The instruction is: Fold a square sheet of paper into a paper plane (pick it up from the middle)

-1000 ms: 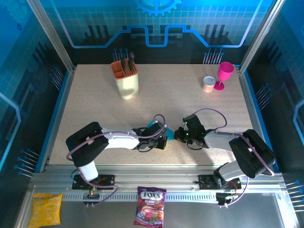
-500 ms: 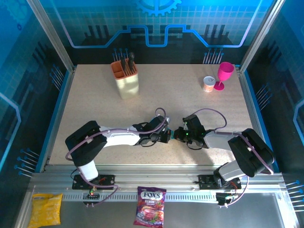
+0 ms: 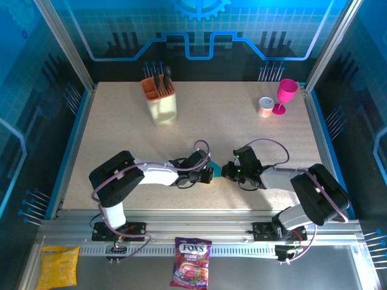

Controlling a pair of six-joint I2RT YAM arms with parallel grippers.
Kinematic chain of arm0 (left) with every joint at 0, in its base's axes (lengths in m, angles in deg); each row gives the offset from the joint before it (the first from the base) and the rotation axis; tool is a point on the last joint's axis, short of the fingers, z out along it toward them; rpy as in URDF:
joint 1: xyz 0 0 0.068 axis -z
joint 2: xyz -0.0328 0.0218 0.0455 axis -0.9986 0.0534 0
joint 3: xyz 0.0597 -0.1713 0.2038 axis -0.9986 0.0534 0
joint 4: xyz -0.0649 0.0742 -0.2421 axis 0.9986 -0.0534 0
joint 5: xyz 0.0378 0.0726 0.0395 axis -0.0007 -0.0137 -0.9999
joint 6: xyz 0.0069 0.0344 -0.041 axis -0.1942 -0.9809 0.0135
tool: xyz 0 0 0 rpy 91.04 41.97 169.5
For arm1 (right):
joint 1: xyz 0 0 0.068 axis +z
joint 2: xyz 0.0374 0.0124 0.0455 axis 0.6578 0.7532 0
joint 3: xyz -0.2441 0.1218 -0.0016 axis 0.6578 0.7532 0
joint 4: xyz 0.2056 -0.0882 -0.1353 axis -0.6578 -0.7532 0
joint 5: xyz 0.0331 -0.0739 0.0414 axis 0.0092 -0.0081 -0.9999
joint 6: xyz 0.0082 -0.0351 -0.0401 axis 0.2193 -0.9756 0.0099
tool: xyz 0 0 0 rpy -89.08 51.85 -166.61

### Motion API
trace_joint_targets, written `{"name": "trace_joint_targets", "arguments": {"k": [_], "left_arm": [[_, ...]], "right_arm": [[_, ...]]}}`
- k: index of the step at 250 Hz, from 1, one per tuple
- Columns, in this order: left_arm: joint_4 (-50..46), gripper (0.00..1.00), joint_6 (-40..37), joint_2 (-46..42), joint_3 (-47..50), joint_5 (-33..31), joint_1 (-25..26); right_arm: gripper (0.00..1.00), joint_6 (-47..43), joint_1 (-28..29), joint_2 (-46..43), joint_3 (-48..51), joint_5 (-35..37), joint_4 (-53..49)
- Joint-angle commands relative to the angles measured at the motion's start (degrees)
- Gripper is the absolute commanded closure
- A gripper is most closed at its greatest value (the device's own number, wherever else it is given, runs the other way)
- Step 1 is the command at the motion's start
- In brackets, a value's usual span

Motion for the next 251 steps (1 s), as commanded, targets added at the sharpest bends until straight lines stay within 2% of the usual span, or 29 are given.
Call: {"name": "trace_joint_targets", "arguments": {"k": [1, 83, 121, 194, 251], "left_arm": [[-2.8, 1.0, 1.2, 0.8, 4.3, -0.7, -0.1], [-1.5, 1.0, 0.5, 1.0, 7.3, -1.2, -1.1], [-3.2, 1.0, -4.6, 1.0, 6.4, 0.1, -2.7], [-9.8, 1.0, -17.7, 1.7, 3.2, 9.3, -4.9], [-13.3, 1.0, -23.7, -0.2, 4.0, 12.0, -4.8]], "right_arm": [[1.0, 0.0, -2.3, -1.8, 1.8, -0.2, -3.0], [1.0, -1.1, -7.7, -6.4, 6.5, -0.3, -5.5], [1.0, 0.0, -7.8, -10.2, 8.4, -0.6, -6.4], [1.0, 0.1, -3.2, -22.6, 4.7, 2.7, -17.1], [1.0, -1.9, 0.1, -19.9, 0.4, 2.5, -17.2]]}}
